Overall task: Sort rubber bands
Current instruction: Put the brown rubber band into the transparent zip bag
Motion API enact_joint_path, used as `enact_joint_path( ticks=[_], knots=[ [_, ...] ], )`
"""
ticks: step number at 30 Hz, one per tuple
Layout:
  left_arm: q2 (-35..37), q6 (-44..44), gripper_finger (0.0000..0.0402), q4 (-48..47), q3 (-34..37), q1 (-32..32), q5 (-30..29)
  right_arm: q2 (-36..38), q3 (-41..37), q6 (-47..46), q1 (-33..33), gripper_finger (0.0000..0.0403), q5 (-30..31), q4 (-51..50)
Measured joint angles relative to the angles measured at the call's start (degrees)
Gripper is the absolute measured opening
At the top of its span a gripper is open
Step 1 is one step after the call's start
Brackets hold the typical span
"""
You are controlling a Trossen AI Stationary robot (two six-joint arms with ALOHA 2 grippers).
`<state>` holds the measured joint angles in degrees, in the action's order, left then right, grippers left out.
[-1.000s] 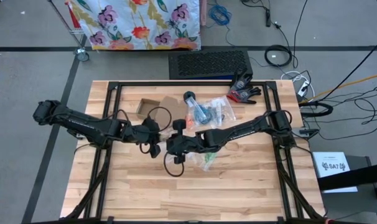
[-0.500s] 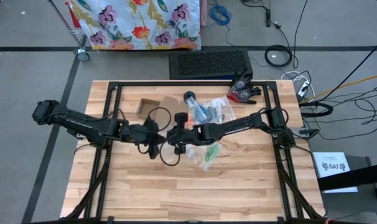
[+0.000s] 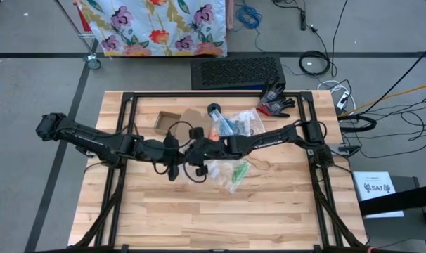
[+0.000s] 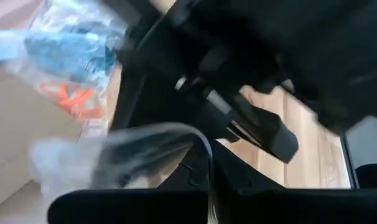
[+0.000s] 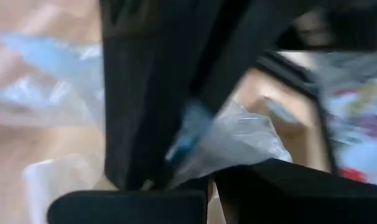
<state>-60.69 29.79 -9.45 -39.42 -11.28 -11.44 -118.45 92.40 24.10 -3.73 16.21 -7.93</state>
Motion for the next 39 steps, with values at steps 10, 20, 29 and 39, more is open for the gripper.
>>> enact_joint_path(
  ticks=[10,20,29,39],
  knots=[
    [0.0,-1.4,0.0000,-2.8,0.1,0.9,-2.7,0.5,0.2,-19.7,4.6,0.0000,-36.2,-17.6],
    [-1.8,2.8,0.0000,-6.0,0.4,1.9,-1.4,0.7,0.0,-23.0,4.3,0.0000,-27.6,-8.5],
    [-1.9,2.9,0.0000,-4.4,0.4,1.9,-0.8,-0.4,0.0,-23.2,4.3,0.0000,-16.3,-6.9],
    [-1.9,2.9,0.0000,-8.1,0.4,1.9,-0.6,3.0,0.0,-18.8,1.6,0.0000,-4.4,-11.2]
  ],
)
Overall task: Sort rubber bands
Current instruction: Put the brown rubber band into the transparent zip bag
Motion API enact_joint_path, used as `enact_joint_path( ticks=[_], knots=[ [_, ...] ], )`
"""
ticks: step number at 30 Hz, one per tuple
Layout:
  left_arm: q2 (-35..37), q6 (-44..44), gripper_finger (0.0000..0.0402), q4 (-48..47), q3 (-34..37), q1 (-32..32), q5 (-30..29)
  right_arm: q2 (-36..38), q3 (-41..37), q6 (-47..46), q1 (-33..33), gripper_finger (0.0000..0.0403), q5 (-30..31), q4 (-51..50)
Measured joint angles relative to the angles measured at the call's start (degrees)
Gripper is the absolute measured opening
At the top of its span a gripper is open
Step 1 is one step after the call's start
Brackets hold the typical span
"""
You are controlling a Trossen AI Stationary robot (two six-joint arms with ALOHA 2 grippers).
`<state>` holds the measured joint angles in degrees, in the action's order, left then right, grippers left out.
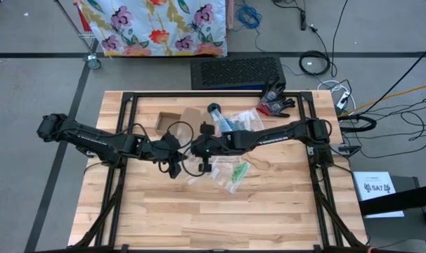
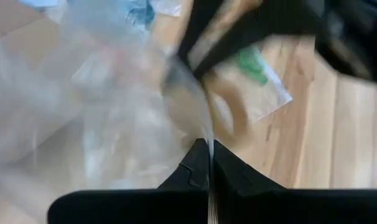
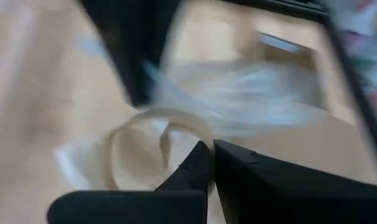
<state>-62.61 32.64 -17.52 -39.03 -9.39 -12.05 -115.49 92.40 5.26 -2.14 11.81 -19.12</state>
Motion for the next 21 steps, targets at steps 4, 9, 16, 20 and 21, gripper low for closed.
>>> enact_joint_path(
  ticks=[4,9,16,20,21],
  knots=[
    [0.0,0.0,0.0000,-0.2,0.0,0.0,-0.7,2.5,0.0,0.2,-0.9,0.0000,8.3,-4.3],
    [0.0,0.1,0.0000,1.2,0.0,0.1,-1.4,3.1,0.0,2.2,-1.9,0.0000,8.9,-2.2],
    [0.0,-0.7,0.0000,9.9,0.0,-0.5,6.8,3.6,0.0,-0.5,-2.7,0.0000,4.7,-7.3],
    [-0.2,-1.5,0.0000,9.0,1.0,-0.8,7.2,3.8,0.1,-3.3,-3.5,0.0000,1.8,-9.0],
    [-0.3,-1.4,0.0000,9.3,2.1,-0.5,6.5,3.7,0.1,-3.7,-3.7,0.0000,0.9,-9.1]
  ],
)
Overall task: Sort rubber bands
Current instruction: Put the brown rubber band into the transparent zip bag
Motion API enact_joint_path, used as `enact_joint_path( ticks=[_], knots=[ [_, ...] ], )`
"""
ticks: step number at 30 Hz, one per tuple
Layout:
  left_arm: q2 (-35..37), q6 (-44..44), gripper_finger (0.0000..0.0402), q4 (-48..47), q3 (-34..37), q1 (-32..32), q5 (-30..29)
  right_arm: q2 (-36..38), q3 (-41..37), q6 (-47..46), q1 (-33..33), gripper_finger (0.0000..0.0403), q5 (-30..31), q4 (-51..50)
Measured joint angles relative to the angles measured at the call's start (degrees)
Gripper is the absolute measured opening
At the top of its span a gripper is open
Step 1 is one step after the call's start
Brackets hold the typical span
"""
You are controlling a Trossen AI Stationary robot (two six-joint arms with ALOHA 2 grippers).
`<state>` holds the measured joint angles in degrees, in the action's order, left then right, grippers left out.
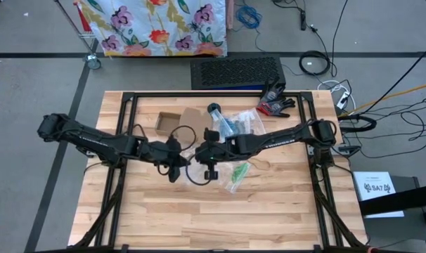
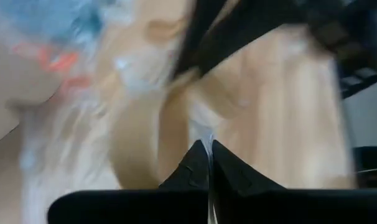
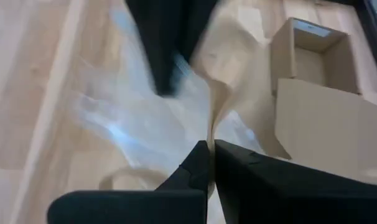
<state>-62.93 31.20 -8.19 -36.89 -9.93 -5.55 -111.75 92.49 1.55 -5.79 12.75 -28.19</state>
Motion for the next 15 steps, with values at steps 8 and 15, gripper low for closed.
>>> enact_joint_path(
  ticks=[8,15],
  knots=[
    [-3.4,9.2,0.0000,7.0,14.5,2.8,-2.4,-1.9,0.0,-1.1,-0.3,0.0000,-0.9,3.6],
    [-3.6,11.5,0.0000,11.2,17.9,3.8,-2.5,-7.3,0.0,3.4,0.9,0.0000,-1.1,16.9]
  ],
)
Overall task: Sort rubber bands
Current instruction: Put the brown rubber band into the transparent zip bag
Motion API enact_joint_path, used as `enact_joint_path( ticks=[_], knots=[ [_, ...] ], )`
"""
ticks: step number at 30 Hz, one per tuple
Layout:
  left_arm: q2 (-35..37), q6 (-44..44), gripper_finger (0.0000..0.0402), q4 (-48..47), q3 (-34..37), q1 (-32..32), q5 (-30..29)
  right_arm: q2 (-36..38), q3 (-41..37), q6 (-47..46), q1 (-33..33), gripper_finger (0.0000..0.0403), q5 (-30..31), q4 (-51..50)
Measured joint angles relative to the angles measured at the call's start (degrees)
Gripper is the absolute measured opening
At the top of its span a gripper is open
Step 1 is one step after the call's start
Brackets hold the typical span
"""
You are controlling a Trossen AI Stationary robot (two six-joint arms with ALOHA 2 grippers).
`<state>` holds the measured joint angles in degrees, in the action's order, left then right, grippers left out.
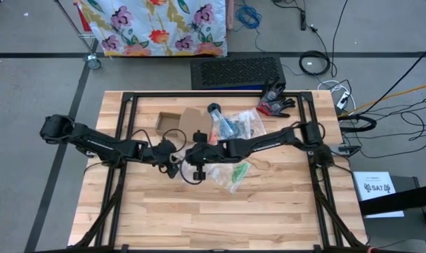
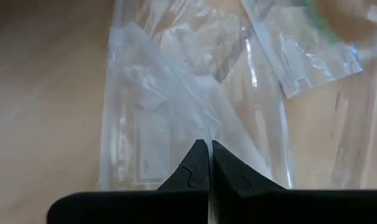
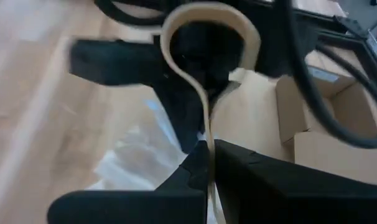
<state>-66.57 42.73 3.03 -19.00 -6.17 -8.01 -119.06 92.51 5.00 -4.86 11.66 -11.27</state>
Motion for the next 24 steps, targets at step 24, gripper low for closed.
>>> enact_joint_path(
  ticks=[24],
  knots=[
    [-0.1,-1.1,0.0000,-2.1,0.2,1.8,-3.4,-14.8,0.1,5.6,7.0,0.0000,-11.6,18.5]
  ],
)
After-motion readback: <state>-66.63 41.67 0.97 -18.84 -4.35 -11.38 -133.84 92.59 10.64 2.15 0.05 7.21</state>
